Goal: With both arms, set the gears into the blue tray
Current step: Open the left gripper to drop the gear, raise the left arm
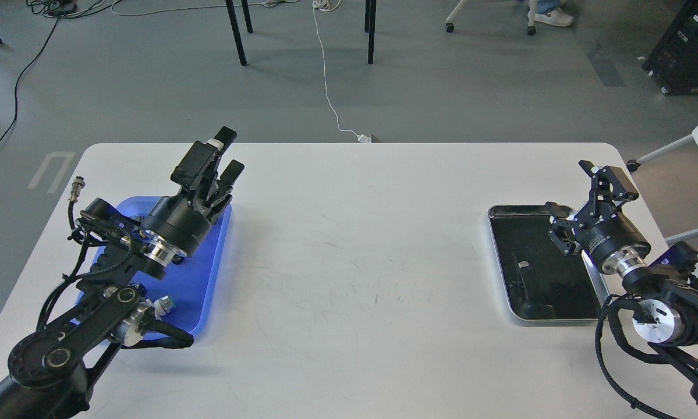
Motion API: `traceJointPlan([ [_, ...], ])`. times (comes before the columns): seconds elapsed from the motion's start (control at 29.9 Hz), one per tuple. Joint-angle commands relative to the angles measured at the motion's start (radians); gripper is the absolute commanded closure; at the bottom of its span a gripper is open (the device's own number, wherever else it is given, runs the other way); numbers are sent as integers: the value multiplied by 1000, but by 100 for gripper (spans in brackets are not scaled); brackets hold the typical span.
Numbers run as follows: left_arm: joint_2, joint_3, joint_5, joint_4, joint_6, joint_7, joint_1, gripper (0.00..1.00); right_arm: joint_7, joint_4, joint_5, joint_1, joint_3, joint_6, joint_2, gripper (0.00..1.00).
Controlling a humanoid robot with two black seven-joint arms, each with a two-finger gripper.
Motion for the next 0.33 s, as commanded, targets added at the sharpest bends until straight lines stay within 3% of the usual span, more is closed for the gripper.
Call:
traceJointPlan([
  [0.0,-33,-77,-97,30,-80,30,40,2,0,11,-17,6,-12,1,15,1],
  [0.13,-33,-103,-166,35,-163,87,67,2,0,12,-70,1,-14,1,42,1],
  [0.3,-33,-108,-166,33,-177,91,78,2,0,57,-83,3,-12,1,70,1],
])
